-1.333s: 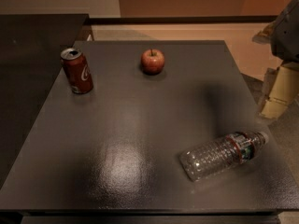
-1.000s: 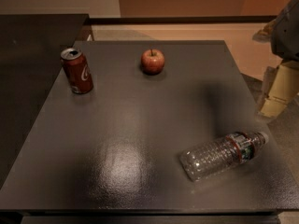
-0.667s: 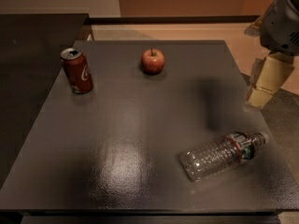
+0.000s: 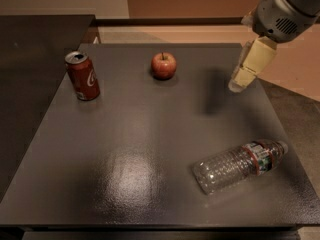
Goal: Pick apple
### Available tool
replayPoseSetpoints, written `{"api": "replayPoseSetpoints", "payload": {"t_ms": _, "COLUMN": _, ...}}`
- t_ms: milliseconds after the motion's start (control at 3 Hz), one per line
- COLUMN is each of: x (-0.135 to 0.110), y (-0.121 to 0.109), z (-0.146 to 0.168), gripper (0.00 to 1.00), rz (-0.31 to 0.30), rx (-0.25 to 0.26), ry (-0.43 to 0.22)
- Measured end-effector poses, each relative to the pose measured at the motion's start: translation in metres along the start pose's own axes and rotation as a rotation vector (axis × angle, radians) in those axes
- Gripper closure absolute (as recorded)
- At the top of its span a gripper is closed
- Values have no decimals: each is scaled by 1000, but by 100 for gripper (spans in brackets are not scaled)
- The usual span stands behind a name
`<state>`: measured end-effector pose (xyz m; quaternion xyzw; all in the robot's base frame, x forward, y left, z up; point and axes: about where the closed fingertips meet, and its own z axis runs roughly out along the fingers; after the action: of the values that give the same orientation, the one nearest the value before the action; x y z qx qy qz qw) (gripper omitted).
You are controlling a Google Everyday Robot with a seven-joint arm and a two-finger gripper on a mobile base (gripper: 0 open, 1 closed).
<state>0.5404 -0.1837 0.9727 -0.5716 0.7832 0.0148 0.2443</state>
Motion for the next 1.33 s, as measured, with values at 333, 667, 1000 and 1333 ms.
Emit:
{"api": "replayPoseSetpoints", "payload": {"t_ms": 333, "x": -22, "y": -32, "z": 35, "gripper": 0, "rz": 10, "rx": -20, "ry": -68}}
{"api": "replayPoseSetpoints", "payload": {"t_ms": 667, "x": -46, "y": -49, "z": 74, "gripper": 0, "rz": 13, "rx": -56, "ry": -135}}
{"api": "replayPoseSetpoints", "payload": {"t_ms": 1000, "x": -75, "y": -50, "z": 108, "gripper": 0, "rz": -1, "rx": -95, "ry": -186}}
{"api": "replayPoseSetpoints", "payload": {"t_ms": 1333, "x": -99, "y": -42, "z": 135, "gripper": 0, "rz": -10, "rx": -132, "ry": -220}}
